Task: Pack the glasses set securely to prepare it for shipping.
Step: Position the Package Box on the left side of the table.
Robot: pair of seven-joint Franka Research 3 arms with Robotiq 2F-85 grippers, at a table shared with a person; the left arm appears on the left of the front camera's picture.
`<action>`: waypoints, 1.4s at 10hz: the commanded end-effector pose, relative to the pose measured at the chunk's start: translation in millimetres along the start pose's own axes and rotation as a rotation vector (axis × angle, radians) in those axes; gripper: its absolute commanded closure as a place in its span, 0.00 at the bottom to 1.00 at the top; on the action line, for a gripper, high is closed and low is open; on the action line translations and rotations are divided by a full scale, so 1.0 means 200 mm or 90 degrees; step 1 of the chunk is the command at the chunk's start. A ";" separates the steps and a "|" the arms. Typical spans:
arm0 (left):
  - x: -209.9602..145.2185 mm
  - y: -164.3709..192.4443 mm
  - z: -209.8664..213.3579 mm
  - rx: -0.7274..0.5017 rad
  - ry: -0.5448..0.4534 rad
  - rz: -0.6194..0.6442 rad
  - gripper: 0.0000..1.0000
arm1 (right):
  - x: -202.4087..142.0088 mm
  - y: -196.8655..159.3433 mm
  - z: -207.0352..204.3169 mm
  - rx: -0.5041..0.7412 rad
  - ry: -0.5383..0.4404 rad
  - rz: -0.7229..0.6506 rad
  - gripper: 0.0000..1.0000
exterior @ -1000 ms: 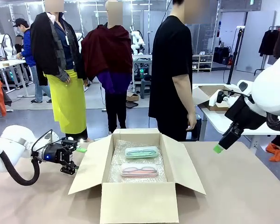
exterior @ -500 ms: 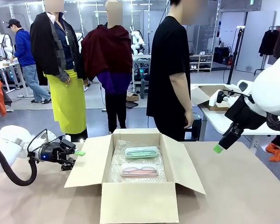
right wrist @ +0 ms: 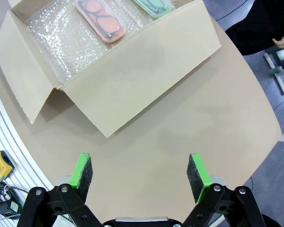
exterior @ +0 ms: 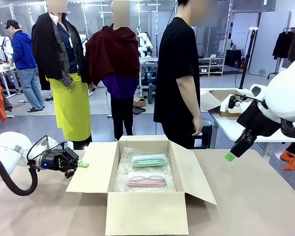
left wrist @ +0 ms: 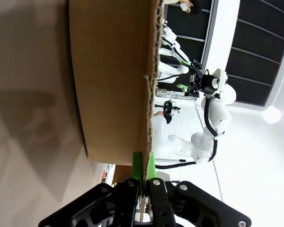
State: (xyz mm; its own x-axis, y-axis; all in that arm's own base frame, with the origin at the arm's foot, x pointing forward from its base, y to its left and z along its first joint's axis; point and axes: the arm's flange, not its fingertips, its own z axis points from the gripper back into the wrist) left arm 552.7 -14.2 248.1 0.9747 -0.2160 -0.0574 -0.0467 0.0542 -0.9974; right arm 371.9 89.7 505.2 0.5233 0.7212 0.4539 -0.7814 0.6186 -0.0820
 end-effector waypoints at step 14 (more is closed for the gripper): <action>-0.28 -0.09 0.74 -0.018 -0.031 -0.053 0.97 | 0.02 0.01 0.01 -0.003 0.007 -0.015 0.00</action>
State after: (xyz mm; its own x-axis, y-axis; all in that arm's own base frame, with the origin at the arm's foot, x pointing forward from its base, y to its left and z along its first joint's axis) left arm 530.1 127.1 269.0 0.9905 -0.1375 -0.0084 -0.0019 0.0467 -0.9989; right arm 372.2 89.3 505.9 0.5234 0.7203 0.4553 -0.7809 0.6192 -0.0819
